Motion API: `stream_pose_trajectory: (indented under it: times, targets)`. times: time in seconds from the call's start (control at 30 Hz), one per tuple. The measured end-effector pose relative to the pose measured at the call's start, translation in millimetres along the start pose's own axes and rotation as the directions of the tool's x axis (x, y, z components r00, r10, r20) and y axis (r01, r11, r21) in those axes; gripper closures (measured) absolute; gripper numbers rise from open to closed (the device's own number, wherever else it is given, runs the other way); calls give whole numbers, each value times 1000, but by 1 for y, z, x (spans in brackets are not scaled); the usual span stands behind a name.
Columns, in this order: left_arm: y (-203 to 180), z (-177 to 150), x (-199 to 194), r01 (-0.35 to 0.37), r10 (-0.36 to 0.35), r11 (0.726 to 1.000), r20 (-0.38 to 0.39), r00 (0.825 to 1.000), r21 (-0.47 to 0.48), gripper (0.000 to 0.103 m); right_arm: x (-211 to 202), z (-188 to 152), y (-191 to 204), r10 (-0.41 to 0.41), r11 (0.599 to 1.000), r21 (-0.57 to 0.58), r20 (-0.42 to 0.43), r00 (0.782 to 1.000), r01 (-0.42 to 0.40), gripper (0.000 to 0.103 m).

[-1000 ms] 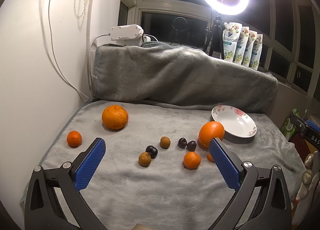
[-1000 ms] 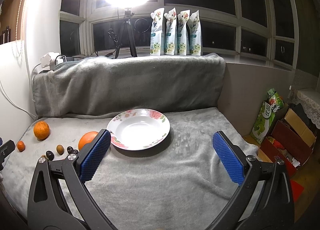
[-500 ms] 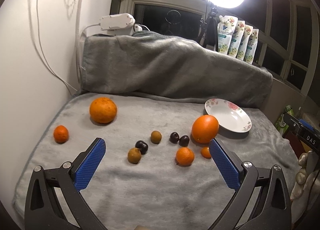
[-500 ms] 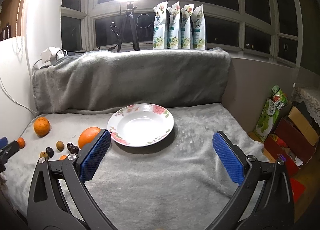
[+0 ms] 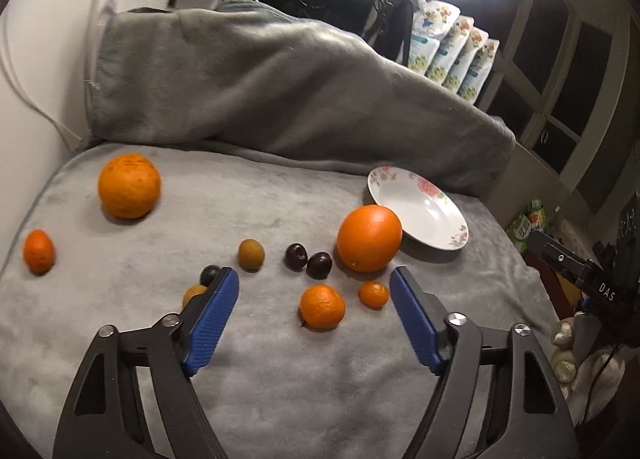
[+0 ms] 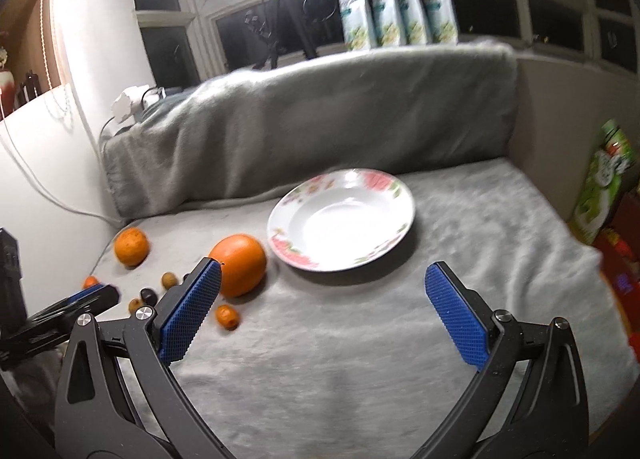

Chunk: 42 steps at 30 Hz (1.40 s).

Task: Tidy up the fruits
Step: 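Move the open right gripper around the large orange, then close the right gripper on the large orange and lift it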

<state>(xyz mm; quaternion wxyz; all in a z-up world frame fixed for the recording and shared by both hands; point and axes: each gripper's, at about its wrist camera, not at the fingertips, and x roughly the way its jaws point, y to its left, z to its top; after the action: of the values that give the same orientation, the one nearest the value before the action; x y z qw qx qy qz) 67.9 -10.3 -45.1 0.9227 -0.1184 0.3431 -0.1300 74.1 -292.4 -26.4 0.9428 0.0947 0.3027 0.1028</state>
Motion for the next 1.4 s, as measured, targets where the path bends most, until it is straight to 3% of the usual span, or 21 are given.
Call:
stream_pose_trajectory:
  times: [0.23, 0.37, 0.47, 0.6, 0.67, 0.8, 1.07, 1.4]
  targets:
    - [-6, 10, 25, 66, -64, 997, -62, 996, 44, 33, 33, -2, 11, 130, 991, 33, -96, 987, -128, 9]
    - [-10, 12, 43, 90, -84, 994, -107, 991, 60, 37, 52, -4, 18, 221, 975, 60, -140, 965, -215, 12]
    - [-10, 13, 58, 114, -106, 992, -142, 984, 53, 49, 68, -4, 16, 289, 954, 129, -170, 942, -270, 13]
    - [-15, 16, 70, 129, -116, 989, -159, 980, 69, 51, 87, -2, 16, 328, 939, 177, -203, 923, -295, 22]
    - [-18, 18, 75, 137, -121, 986, -165, 979, 90, 51, 95, -2, 16, 331, 937, 193, -213, 919, -293, 22]
    - [-22, 20, 86, 143, -120, 983, -185, 975, 119, 55, 112, -2, 14, 388, 905, 277, -229, 892, -323, 22]
    - [-24, 22, 99, 165, -139, 978, -190, 972, 128, 60, 135, -2, 16, 410, 886, 337, -249, 878, -318, 22]
    - [-28, 23, 107, 210, -181, 968, -205, 962, 133, 60, 156, -4, 20, 428, 871, 377, -262, 865, -316, 32]
